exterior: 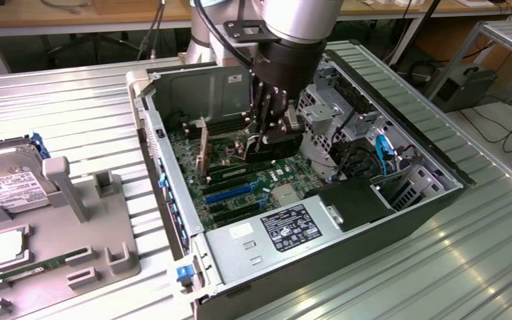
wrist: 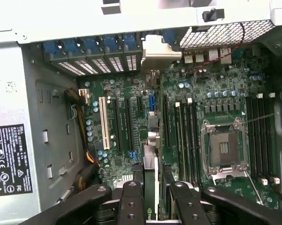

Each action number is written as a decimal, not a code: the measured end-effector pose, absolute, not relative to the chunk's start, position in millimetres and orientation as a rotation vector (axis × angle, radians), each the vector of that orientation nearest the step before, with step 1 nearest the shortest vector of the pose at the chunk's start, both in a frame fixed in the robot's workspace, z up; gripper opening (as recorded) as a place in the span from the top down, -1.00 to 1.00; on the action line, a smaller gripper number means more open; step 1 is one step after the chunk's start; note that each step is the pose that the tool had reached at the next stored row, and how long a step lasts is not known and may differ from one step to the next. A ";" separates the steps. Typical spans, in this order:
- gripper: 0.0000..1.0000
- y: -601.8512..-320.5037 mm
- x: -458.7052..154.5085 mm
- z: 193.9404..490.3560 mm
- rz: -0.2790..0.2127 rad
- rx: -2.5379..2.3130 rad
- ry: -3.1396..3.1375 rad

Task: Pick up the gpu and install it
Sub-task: 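Insert the gpu into the slot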

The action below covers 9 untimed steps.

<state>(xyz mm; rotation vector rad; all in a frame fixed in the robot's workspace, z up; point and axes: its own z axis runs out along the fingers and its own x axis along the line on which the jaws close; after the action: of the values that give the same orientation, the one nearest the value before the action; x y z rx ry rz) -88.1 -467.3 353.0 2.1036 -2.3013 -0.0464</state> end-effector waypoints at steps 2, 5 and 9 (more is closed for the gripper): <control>0.47 -467.4 -93.8 351.1 -0.044 2.105 -2.302; 0.47 -467.3 -101.4 347.7 -0.036 2.111 -2.305; 0.47 -467.3 -104.5 342.8 -0.028 2.135 -2.290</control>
<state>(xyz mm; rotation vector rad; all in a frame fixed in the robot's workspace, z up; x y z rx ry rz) -104.5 -467.3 342.8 2.1355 -2.2904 -0.0277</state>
